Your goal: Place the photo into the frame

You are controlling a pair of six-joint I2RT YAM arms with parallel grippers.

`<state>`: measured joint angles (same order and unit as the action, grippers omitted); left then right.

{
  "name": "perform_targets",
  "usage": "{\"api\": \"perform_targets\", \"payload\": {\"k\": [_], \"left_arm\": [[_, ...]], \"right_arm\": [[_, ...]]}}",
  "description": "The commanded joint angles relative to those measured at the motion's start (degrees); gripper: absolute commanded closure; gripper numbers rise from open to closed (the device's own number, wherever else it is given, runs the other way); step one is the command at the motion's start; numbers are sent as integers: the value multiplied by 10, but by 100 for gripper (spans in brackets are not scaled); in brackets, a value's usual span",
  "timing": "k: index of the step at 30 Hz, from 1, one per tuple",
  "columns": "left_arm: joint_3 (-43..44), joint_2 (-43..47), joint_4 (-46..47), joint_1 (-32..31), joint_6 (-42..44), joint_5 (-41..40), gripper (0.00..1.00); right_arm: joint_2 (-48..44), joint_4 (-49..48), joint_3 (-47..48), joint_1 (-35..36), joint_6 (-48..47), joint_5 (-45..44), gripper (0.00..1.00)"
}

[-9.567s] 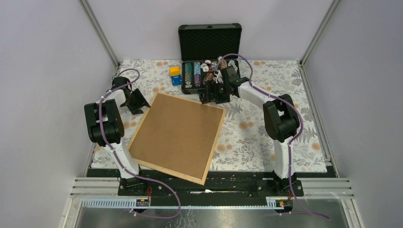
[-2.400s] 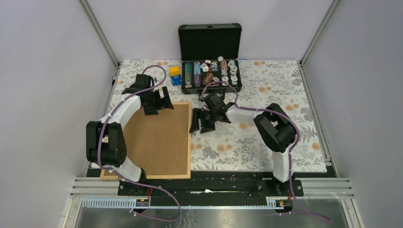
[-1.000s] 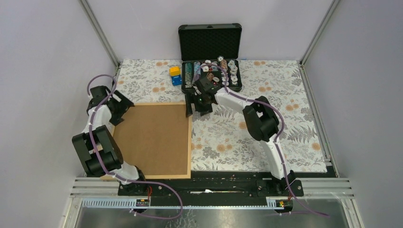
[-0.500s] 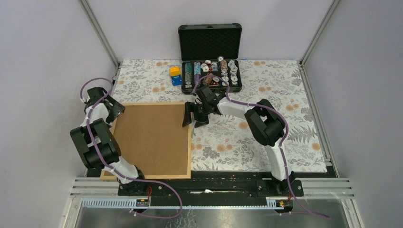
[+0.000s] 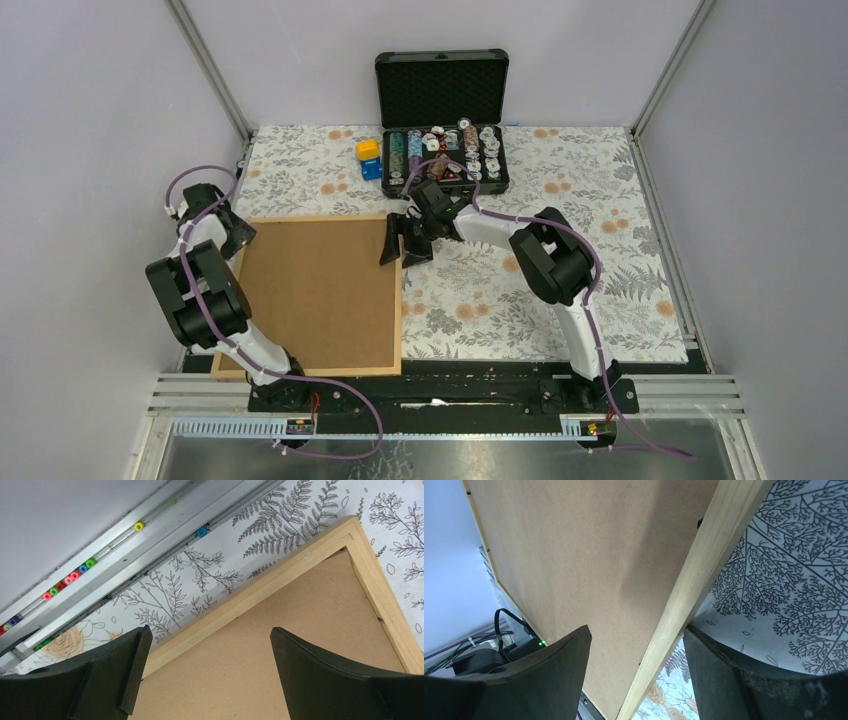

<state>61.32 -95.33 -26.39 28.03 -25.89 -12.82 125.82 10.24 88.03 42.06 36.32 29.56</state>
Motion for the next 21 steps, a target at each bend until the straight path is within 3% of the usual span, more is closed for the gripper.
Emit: {"api": "perform_targets", "payload": {"k": [1, 6, 14, 21], "left_arm": [[-28, -11, 65, 4, 19, 14, 1], [-76, 5, 114, 6, 0, 148, 1], [-98, 4, 71, 20, -51, 234, 2], [-163, 95, 32, 28, -116, 197, 2]], "right_arm": [[32, 12, 25, 9, -10, -8, 24], [40, 16, 40, 9, -15, -8, 25], [80, 28, 113, 8, -13, -1, 26], [167, 91, 295, 8, -50, -10, 26]]}}
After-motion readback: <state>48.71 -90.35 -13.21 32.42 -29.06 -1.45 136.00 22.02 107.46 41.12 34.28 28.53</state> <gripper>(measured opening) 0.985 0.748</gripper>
